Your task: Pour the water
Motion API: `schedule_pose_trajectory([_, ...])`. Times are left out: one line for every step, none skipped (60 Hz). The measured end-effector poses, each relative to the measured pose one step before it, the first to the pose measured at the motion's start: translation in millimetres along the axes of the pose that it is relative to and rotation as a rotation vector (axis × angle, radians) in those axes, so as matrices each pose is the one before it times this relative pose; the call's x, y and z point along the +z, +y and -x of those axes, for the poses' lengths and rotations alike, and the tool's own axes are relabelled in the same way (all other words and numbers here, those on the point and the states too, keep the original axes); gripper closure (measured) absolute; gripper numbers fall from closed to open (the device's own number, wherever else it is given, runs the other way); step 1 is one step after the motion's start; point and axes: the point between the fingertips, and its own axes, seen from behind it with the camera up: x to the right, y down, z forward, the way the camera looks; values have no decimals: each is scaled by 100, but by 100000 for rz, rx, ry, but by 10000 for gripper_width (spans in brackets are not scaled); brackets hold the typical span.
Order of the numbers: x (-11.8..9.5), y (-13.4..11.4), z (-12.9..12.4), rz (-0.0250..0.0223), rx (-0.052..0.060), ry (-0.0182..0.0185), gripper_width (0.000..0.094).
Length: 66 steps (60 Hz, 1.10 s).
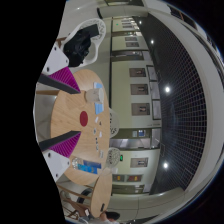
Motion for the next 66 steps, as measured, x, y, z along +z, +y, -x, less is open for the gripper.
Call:
schedule_pose_trajectory([-82,76,197,183,269,-180,143])
schedule_pose_trajectory([-30,36,-29,159,20,-165,144])
schedule_pose_trajectory([-59,18,-109,56,-75,22,146])
schedule_pose_trajectory([-42,-32,-120,-19,-155,-18,149])
schedule_pose_trajectory([-21,-24,-160,-19,-174,138,148])
schedule_pose_trajectory([-37,-4,-233,26,-227,354,146])
schedule_pose_trajectory([20,7,-624,-11,-577,501,148])
schedule_pose_trajectory([310,482,-766,-323,-379,354,147])
schedule_pose_trajectory([37,-23,-425,-429,-699,626,148])
schedule_pose_trajectory([2,38,-561,-546,-929,888,149])
schedule_pose_trajectory([25,19,-677,-624,-1041,1155,148])
schedule_pose_trajectory([132,-9,-754,-806,-1267,1349,150])
schedule_pose_trajectory([-202,-507,-414,-795,-1556,1524,152])
schedule_pose_trajectory([272,-210,-657,-1001,-1299,1473,152])
schedule_pose_trajectory([1089,281,-1003,-1240,-1442,1571,152])
schedule_pose_trajectory([188,-104,-818,-1140,-1303,1550,154])
schedule_pose_trajectory([244,-78,-859,-1094,-1249,1523,155])
schedule_pose_trajectory([218,10,-908,-833,-1174,1621,159])
schedule_pose_trajectory([-673,-323,-863,-362,-817,1759,159])
schedule_pose_trajectory([1182,569,-1066,-539,-677,1848,161])
schedule_pose_trajectory([-979,-243,-983,-135,-338,1664,161])
schedule_pose_trajectory([2267,580,-601,-441,-226,1609,164])
schedule_pose_trajectory([395,121,-899,-75,10,1431,168])
schedule_pose_trajectory([422,143,-836,9,104,1175,172])
schedule_pose_trajectory([472,211,-802,9,258,998,172])
schedule_pose_trajectory([510,204,-834,29,464,832,171])
schedule_pose_trajectory([-1264,66,-1113,248,779,819,171])
schedule_pose_trajectory([2168,498,-307,-164,681,508,172])
schedule_pose_trajectory([630,143,-596,3,784,415,171])
schedule_pose_trajectory([700,126,-524,25,728,136,170])
schedule_pose_trajectory([734,152,-396,98,640,-281,171])
schedule_pose_trajectory([824,183,-312,214,627,-559,171])
schedule_pose_trajectory([-717,-59,-650,575,724,-398,171])
schedule_pose_trajectory([1444,668,-589,393,621,-283,171])
schedule_pose_trajectory([1788,301,639,568,323,82,170])
schedule_pose_trajectory([779,167,-327,566,342,-17,172])
schedule_pose_trajectory([804,143,-332,440,314,-70,172])
schedule_pose_trajectory([774,110,-277,207,353,-150,171])
schedule_pose_trajectory([862,54,-261,-57,362,-184,170])
schedule_pose_trajectory([840,49,-266,86,367,-80,171])
schedule_pose_trajectory([819,115,-258,356,290,99,171])
schedule_pose_trajectory([539,300,-367,537,296,310,170])
schedule_pose_trajectory([690,56,-214,521,209,87,170])
schedule_pose_trajectory([640,36,-223,225,146,-8,170])
schedule_pose_trajectory([603,-10,-150,-127,157,-163,168])
schedule_pose_trajectory([585,-76,-108,-320,302,-284,171])
schedule_pose_trajectory([509,-83,-24,-448,307,-464,171])
schedule_pose_trajectory([257,-35,-338,-463,322,-582,170])
schedule_pose_trajectory([860,86,201,-533,113,-477,170])
schedule_pose_trajectory([443,5,-3,-293,94,-443,170])
schedule_pose_trajectory([367,28,-62,-51,93,-204,172])
schedule_pose_trajectory([385,101,-55,117,97,-204,176])
schedule_pose_trajectory([368,87,-35,253,163,-148,178])
schedule_pose_trajectory([372,144,-57,419,216,-173,183])
schedule_pose_trajectory([-71,76,-440,391,457,-261,200])
schedule_pose_trajectory([590,147,112,151,455,-585,268])
schedule_pose_trajectory([143,-6,149,160,626,-992,335])
schedule_pose_trajectory([137,71,129,122,804,-1124,403])
schedule_pose_trajectory([84,92,157,92,1123,-1091,470])
schedule_pose_trajectory([24,-78,-24,-537,1597,-270,474])
schedule_pose_trajectory([365,-6,7,-602,1178,457,479])
schedule_pose_trajectory([-24,-33,-71,-137,610,492,480])
schedule_pose_trajectory([-5,74,-45,172,276,431,491])
schedule_pose_trajectory([17,45,-28,36,-3,418,499])
schedule_pose_trajectory([39,37,-16,-30,-122,500,505])
schedule_pose_trajectory([12,31,-6,-13,-314,485,519])
